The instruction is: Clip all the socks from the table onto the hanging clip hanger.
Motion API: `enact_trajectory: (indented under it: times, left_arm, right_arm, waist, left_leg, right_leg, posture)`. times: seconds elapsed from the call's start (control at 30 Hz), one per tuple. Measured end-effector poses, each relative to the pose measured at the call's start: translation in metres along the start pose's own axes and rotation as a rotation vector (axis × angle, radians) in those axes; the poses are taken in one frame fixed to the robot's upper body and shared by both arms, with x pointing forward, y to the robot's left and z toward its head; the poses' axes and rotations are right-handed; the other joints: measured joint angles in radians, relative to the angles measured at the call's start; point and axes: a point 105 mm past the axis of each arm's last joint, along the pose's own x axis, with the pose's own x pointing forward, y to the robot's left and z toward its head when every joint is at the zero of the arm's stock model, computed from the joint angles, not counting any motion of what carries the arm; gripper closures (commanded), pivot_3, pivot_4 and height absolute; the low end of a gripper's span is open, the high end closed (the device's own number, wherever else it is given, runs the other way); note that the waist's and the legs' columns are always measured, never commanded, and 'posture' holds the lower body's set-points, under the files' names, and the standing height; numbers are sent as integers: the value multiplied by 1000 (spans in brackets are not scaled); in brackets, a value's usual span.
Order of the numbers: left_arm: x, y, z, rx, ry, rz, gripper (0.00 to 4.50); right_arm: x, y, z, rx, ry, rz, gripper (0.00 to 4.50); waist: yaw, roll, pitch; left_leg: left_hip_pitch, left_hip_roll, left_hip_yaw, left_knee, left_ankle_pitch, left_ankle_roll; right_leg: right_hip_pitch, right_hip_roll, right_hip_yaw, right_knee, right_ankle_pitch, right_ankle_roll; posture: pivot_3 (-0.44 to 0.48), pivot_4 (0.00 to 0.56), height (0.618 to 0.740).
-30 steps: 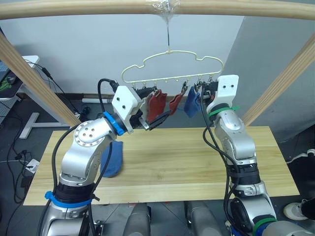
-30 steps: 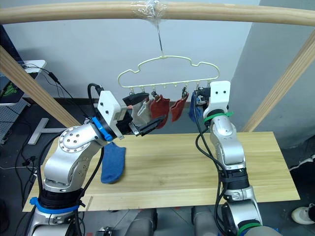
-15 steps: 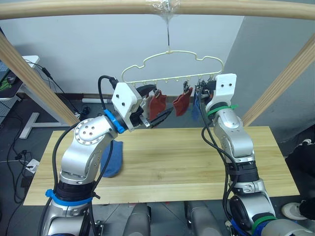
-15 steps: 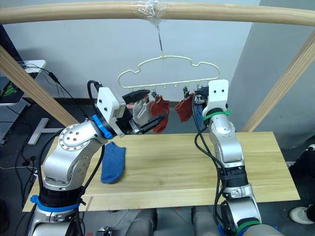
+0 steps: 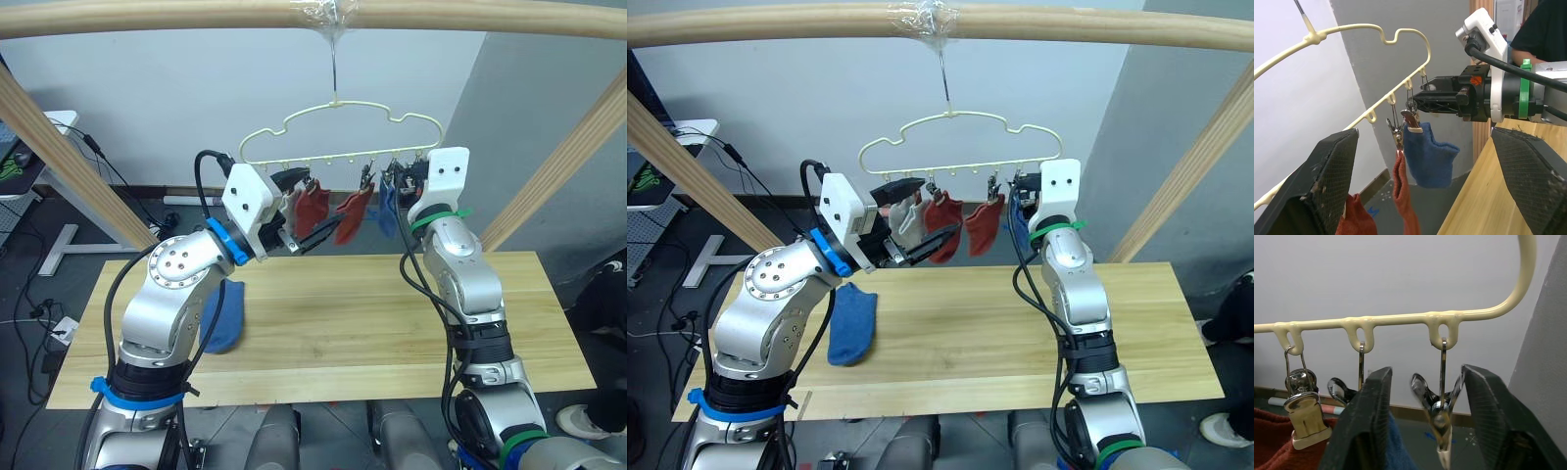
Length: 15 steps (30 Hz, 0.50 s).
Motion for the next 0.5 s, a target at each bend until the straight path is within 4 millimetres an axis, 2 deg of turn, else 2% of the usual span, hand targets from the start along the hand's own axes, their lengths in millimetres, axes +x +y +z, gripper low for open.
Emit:
enact_trajectory:
  times: [0.3,0.5]
  left_arm:
    - [1,0,2,5,-5,-1,0]
    - [3,1,6,13,-14,-1,0]
  right_arm:
    - [0,1,0,4,-1,-4,2343]
    - [7,5,3,13,-1,-5,2343]
  waist:
    - [0,0,0]
    - [0,0,0]
  left_leg:
    - [0,0,0,0,0,0]
    - [0,0,0,0,0,0]
  right_leg:
    - [0,0,0,0,0,0]
    - [0,0,0,0,0,0]
  posture:
    - [121,237,740]
    - [121,237,740]
